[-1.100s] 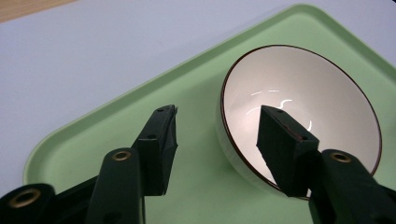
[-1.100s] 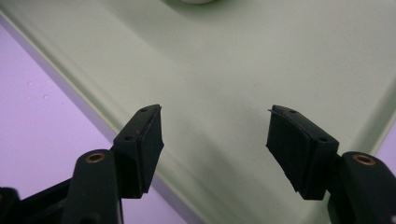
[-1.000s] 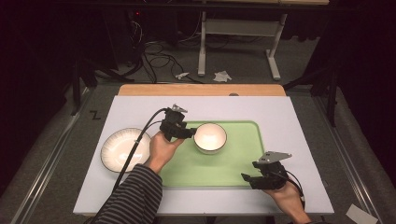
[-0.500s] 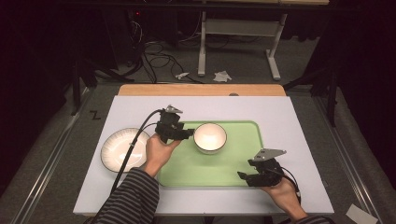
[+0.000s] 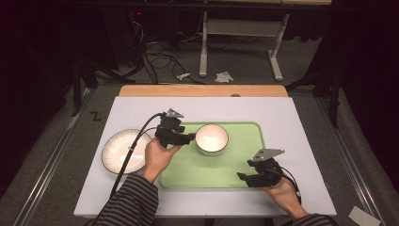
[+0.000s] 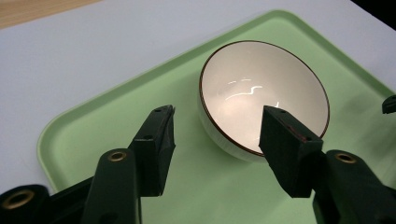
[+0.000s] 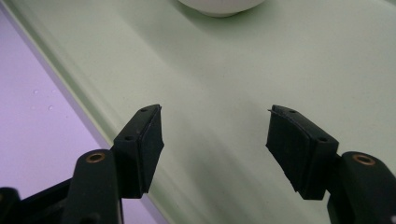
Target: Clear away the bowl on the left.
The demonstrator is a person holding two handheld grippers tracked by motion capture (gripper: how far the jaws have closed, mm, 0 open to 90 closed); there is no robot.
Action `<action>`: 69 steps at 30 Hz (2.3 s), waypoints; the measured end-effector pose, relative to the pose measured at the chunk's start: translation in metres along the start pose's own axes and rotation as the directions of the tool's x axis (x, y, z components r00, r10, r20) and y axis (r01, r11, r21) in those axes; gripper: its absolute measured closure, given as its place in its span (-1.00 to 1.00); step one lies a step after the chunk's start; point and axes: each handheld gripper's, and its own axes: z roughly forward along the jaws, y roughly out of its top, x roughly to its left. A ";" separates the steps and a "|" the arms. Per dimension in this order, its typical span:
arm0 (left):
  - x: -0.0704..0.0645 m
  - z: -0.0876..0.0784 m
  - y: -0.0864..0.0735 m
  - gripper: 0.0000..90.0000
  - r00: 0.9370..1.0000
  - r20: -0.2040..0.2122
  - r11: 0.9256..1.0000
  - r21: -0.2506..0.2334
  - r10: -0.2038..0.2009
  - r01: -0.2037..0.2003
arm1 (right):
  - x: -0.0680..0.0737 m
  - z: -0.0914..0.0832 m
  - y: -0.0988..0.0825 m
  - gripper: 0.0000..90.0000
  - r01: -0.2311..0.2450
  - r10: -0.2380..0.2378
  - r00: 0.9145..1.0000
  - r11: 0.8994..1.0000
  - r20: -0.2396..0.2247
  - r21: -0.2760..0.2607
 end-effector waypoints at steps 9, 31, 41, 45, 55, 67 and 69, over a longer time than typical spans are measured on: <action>-0.003 -0.009 -0.001 0.01 1.000 0.006 1.000 -0.010 0.008 -0.008 | -0.001 0.002 0.003 -0.17 0.020 -0.020 1.000 1.000 -0.004 -0.002; -0.007 -0.033 -0.012 0.01 1.000 0.006 1.000 -0.020 0.018 -0.018 | -0.002 0.007 0.009 -0.17 0.029 -0.029 0.999 1.000 -0.021 -0.004; -0.012 -0.043 -0.024 0.01 0.999 0.028 0.999 -0.013 0.037 -0.037 | -0.002 0.010 0.011 -0.16 0.033 -0.033 0.999 0.999 -0.026 0.001; -0.014 -0.047 -0.026 0.01 0.998 0.040 0.999 -0.016 0.038 -0.037 | -0.002 0.010 0.012 -0.16 0.036 -0.036 0.999 0.999 -0.028 0.005; -0.019 -0.053 -0.034 0.01 0.997 0.059 0.999 0.001 0.045 -0.045 | -0.001 0.011 0.012 -0.16 0.035 -0.035 0.999 0.999 -0.028 0.012; -0.025 -0.052 -0.048 0.00 0.995 0.066 0.996 0.038 0.077 -0.080 | -0.001 0.011 0.013 -0.16 0.037 -0.037 0.999 0.999 -0.030 0.014; -0.025 -0.050 -0.050 0.00 0.995 0.064 0.995 0.050 0.080 -0.083 | -0.001 0.011 0.013 -0.16 0.037 -0.037 0.999 0.999 -0.030 0.014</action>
